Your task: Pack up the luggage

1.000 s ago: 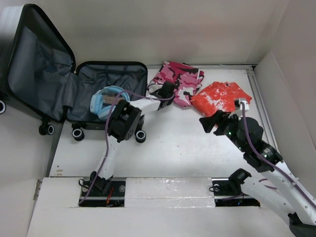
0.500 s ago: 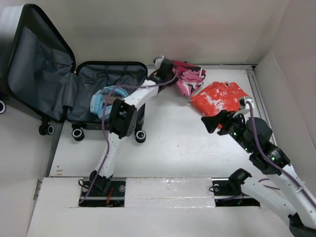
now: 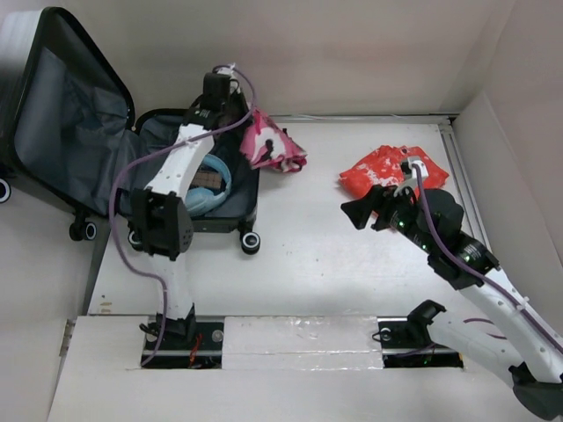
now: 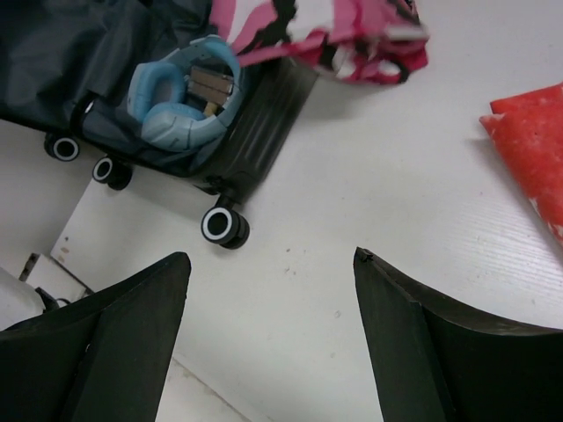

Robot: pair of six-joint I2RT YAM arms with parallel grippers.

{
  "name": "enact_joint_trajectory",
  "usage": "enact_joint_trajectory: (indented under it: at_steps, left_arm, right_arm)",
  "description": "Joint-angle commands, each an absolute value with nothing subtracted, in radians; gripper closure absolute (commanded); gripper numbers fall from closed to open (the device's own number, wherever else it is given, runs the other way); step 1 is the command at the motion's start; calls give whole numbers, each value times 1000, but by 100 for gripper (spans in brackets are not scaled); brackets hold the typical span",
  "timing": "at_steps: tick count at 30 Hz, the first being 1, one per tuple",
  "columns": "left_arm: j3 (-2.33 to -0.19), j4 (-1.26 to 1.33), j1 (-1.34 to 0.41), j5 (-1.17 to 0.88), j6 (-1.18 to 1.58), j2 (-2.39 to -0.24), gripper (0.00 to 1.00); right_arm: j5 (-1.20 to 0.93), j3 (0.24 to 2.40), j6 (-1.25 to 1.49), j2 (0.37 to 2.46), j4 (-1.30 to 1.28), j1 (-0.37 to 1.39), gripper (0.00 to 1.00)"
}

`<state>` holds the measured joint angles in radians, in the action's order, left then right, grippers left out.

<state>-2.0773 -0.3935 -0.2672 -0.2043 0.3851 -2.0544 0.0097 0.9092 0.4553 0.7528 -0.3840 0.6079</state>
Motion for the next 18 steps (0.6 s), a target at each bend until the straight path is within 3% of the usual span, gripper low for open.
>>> enact_joint_trajectory:
  at_steps: [1, 4, 8, 18]
  left_arm:
    - [-1801, -287, -197, -109, 320, -1808, 100]
    - [-1647, -209, -54, -143, 396, -1738, 100]
    - [-1603, -152, 95, -202, 449, -1700, 100]
    - [-1665, -250, 201, 0, 359, -1736, 100]
  right_arm:
    - [-49, 966, 433, 744, -299, 601, 19]
    - [-72, 956, 433, 753, -279, 601, 19]
    - [-83, 936, 433, 764, -279, 601, 19]
    - [-63, 838, 451, 746, -268, 601, 19]
